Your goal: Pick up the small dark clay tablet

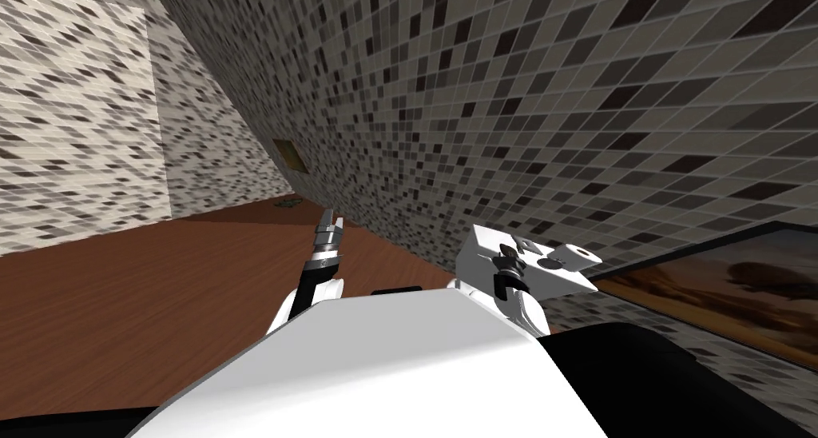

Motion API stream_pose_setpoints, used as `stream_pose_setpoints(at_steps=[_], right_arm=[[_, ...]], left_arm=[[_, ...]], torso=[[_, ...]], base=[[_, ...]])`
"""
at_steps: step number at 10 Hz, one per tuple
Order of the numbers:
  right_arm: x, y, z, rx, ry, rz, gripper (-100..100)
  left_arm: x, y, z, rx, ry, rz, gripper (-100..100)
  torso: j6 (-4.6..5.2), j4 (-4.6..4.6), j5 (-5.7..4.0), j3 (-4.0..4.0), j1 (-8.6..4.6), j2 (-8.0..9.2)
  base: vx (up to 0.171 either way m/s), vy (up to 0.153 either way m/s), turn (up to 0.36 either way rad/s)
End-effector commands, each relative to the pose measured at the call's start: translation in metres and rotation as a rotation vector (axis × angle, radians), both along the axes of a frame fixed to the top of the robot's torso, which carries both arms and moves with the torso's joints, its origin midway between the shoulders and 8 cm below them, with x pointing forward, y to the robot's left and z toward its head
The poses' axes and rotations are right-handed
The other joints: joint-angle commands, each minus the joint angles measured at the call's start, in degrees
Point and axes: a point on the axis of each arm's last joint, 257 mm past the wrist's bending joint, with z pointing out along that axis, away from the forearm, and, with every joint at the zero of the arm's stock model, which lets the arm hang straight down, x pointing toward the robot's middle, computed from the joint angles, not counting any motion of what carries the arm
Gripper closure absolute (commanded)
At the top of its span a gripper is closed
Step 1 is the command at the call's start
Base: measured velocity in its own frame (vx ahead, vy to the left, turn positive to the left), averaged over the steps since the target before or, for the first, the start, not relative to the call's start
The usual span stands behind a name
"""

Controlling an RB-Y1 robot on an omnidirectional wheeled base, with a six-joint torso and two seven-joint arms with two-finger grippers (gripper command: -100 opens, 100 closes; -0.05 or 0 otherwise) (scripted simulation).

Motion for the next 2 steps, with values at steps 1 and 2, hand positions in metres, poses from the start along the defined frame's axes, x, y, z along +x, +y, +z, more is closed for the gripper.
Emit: stream_pose_setpoints(at_steps=[1, 2], right_arm=[[0.0, 0.0, 0.0, 0.0, 0.0, 0.0, 100], [0.0002, 0.001, -0.0004, 0.0, 0.001, 0.004, 0]], left_arm=[[0.0, 0.0, 0.0, 0.0, 0.0, 0.0, 0], [0.0, 0.0, 0.0001, 0.0, 0.0, 0.0, 0]], torso=[[0.0, 0.0, 0.0, 0.0, 0.0, 0.0], [-0.02, 0.05, 0.01, 0.11, -0.06, 0.18]], base=[[0.039, 0.016, -0.015], [0.009, 0.004, 0.005]])
